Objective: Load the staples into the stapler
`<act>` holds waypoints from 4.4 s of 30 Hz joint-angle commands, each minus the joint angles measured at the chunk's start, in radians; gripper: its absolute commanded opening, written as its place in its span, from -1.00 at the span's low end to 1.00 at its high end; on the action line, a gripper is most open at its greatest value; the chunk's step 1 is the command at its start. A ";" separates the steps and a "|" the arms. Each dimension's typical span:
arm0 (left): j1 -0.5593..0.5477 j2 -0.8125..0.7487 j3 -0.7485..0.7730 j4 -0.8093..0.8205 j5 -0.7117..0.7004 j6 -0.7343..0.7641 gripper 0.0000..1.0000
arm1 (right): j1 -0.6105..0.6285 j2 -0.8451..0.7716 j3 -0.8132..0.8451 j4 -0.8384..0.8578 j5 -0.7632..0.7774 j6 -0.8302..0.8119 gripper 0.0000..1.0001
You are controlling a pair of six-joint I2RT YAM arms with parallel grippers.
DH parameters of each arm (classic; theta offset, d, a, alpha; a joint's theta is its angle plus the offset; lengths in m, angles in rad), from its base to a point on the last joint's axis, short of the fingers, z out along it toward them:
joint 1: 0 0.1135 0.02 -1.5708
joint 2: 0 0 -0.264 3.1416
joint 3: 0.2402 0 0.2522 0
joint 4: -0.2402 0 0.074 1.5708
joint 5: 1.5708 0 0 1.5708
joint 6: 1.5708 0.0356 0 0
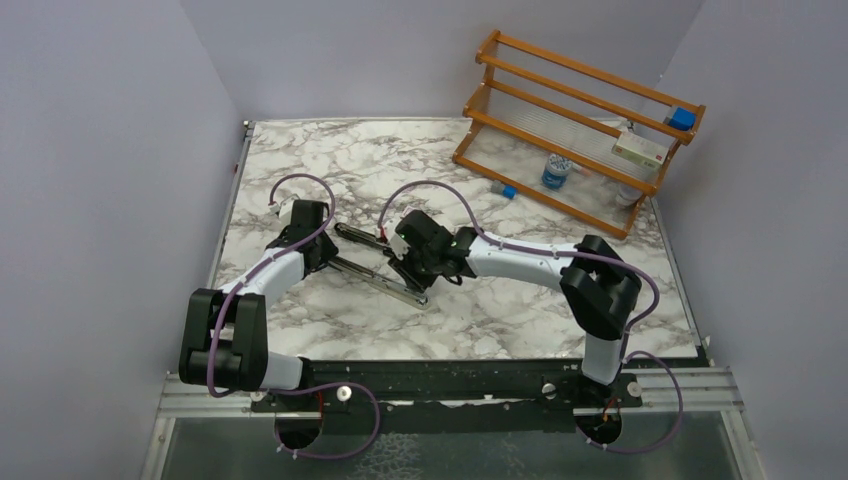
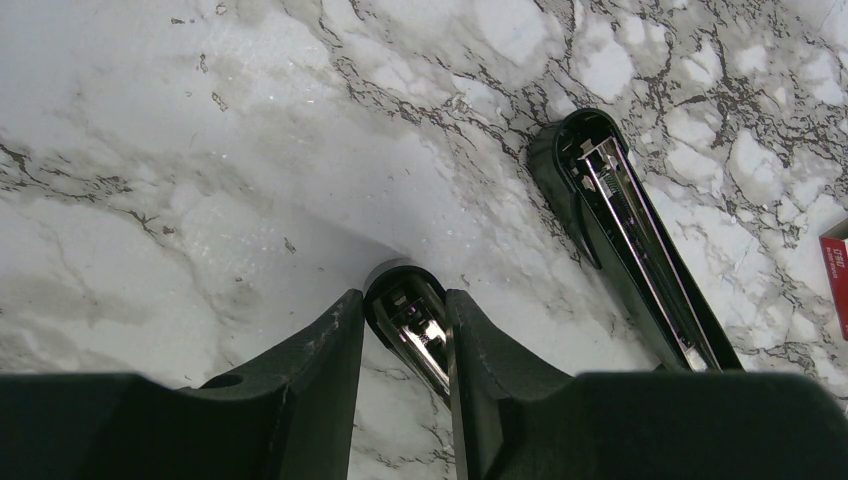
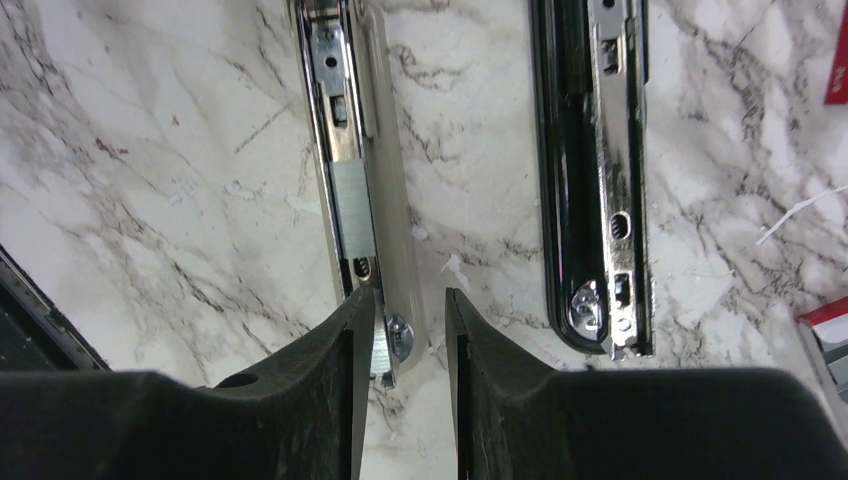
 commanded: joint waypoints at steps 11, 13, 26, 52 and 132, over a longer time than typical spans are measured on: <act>0.008 0.017 0.015 -0.032 -0.018 0.017 -0.27 | 0.000 0.064 0.070 0.140 0.005 0.017 -0.28; 0.008 0.016 0.016 -0.032 -0.018 0.017 -0.27 | 0.000 0.075 0.071 0.139 -0.003 0.015 -0.28; 0.008 0.018 0.012 -0.032 -0.021 0.018 -0.27 | -0.001 0.085 0.021 0.117 -0.018 0.021 -0.28; 0.008 0.012 0.017 -0.035 -0.023 0.020 -0.28 | 0.000 -0.034 -0.115 0.071 0.014 0.013 -0.28; 0.008 -0.064 0.136 -0.120 0.010 0.064 0.11 | 0.000 -0.295 -0.377 0.465 -0.131 -0.057 -0.20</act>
